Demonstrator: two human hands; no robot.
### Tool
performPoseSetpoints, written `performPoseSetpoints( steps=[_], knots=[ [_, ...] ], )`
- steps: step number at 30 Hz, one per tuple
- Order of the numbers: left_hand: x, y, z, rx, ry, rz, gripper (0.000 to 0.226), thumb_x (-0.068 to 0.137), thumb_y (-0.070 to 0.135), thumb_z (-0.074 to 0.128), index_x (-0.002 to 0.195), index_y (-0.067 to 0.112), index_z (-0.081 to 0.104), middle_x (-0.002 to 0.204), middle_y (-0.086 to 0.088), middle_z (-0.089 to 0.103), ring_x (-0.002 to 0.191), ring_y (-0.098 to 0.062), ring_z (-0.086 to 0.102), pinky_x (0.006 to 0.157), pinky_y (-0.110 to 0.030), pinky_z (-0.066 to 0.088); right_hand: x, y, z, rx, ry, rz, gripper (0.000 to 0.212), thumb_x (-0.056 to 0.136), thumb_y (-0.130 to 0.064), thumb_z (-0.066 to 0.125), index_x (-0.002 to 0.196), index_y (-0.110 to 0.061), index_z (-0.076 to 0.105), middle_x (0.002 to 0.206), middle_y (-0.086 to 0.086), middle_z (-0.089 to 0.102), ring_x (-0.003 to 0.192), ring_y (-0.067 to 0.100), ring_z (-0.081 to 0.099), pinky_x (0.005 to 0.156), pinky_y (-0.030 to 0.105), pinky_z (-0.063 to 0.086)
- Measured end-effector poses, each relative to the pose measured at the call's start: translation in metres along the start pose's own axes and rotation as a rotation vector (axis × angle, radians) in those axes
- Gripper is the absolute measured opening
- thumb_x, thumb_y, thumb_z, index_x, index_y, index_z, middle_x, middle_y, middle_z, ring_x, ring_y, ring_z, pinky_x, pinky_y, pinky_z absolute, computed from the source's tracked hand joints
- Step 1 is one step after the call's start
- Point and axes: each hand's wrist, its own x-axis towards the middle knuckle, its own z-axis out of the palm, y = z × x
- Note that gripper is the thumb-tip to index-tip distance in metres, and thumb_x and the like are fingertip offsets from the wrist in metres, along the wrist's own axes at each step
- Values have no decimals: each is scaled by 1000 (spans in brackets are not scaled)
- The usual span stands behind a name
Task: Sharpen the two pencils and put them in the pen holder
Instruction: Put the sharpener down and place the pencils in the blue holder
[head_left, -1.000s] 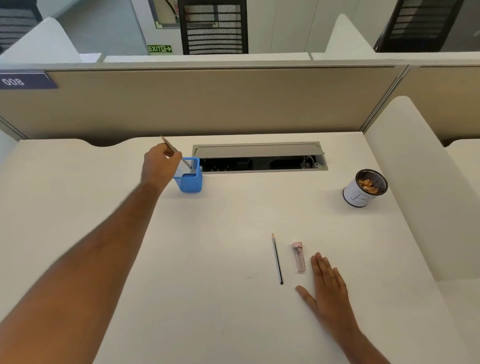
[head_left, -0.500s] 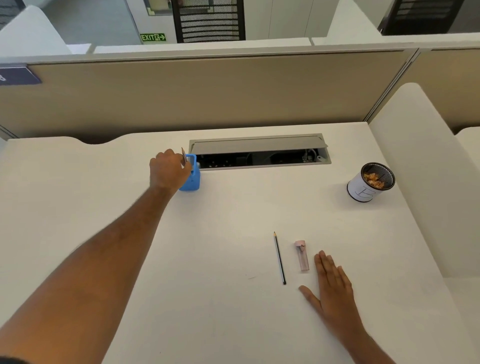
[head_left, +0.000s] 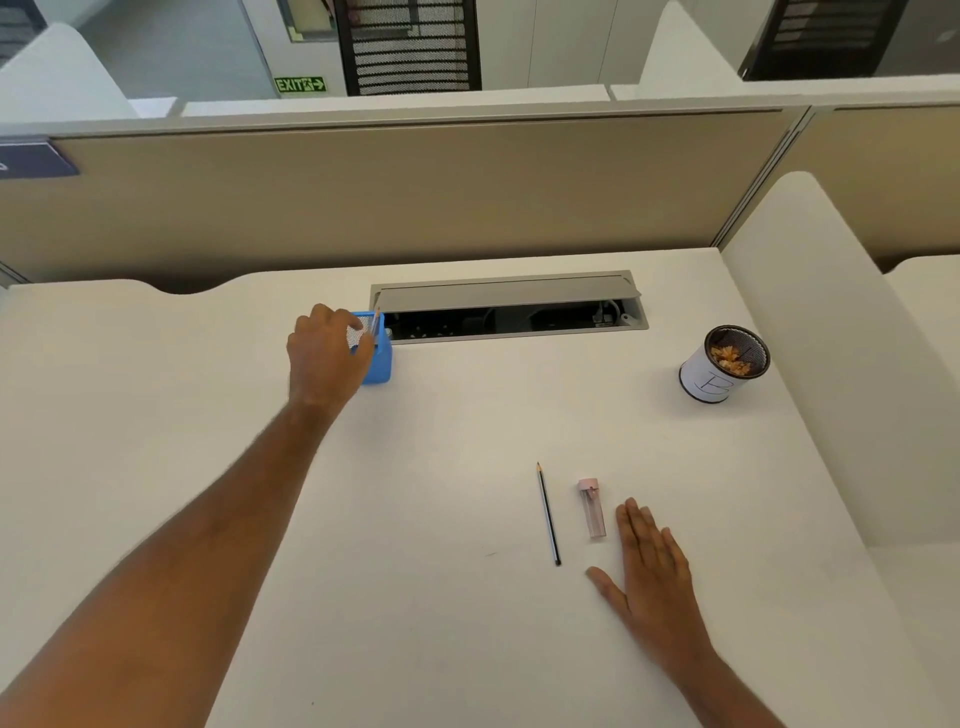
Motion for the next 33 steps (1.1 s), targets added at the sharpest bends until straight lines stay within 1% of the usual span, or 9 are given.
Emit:
performPoseSetpoints(
  steps=[5, 9, 11, 13, 16, 18, 20, 25, 33],
  knots=[
    [-74, -2, 8, -163, -4, 19, 42, 105, 43, 53, 130, 10, 62, 130, -17, 60, 114, -40, 57, 96, -53, 49, -1, -1, -6, 61, -54, 17, 93, 101, -77, 20, 165, -11, 32, 173, 3, 31, 160, 17, 28, 130, 41, 17],
    [-153, -13, 36, -201, -61, 75, 56, 103, 55, 41, 135, 14, 61, 137, -8, 61, 128, -34, 55, 104, -52, 48, 3, 5, -10, 249, -59, 36, 94, 93, -82, 28, 168, -26, 20, 175, -16, 12, 163, 5, 9, 133, 37, 5],
    [-190, -21, 53, -191, -152, 72, 73, 103, 68, 32, 144, 14, 58, 150, -9, 57, 143, -35, 50, 115, -55, 47, 7, 3, -20, 414, -9, 104, 81, 94, -78, 37, 159, -30, 38, 163, -21, 33, 157, 11, 29, 128, 43, 21],
    [-219, -30, 69, -129, -267, 85, 91, 101, 77, 15, 157, 14, 48, 167, -9, 45, 158, -34, 35, 127, -53, 35, 15, -5, -35, 492, 107, 153, 52, 99, -66, 48, 136, -30, 54, 140, -18, 50, 135, 21, 51, 111, 45, 36],
    [-244, -38, 86, -43, -334, 129, 95, 101, 76, 5, 169, 13, 27, 180, -5, 20, 168, -31, 12, 135, -49, 12, 33, -27, -51, 306, 257, 95, 19, 94, -44, 67, 103, -28, 61, 109, -7, 55, 100, 26, 59, 86, 40, 38],
    [-250, -38, 91, -16, -329, 144, 94, 102, 74, 3, 171, 13, 17, 182, -5, 10, 168, -31, 7, 135, -49, 5, 45, -48, -58, 116, 276, 42, 19, 87, -35, 78, 91, -24, 64, 95, -3, 55, 86, 29, 61, 77, 41, 41],
    [-251, -37, 93, 14, -322, 158, 93, 103, 73, 4, 172, 11, 13, 182, -6, 6, 168, -32, 6, 135, -49, 2, 56, -69, -63, -54, 219, -10, 25, 82, -40, 81, 79, -22, 64, 85, 0, 55, 77, 30, 59, 72, 41, 41],
    [-253, -36, 93, 64, -309, 178, 88, 105, 66, 21, 170, 7, 17, 181, -9, 10, 167, -35, 10, 133, -49, 2, 78, -104, -58, -294, 113, -110, 38, 74, -49, 85, 65, -15, 71, 79, 5, 57, 77, 30, 56, 74, 42, 33],
    [-253, -36, 92, 73, -328, 179, 85, 106, 63, 28, 170, 7, 21, 181, -10, 13, 167, -34, 13, 134, -51, 4, 99, -126, -41, -418, -33, -98, 26, 57, -24, 93, 52, -18, 68, 67, 4, 60, 67, 28, 58, 71, 41, 34]
  ],
)
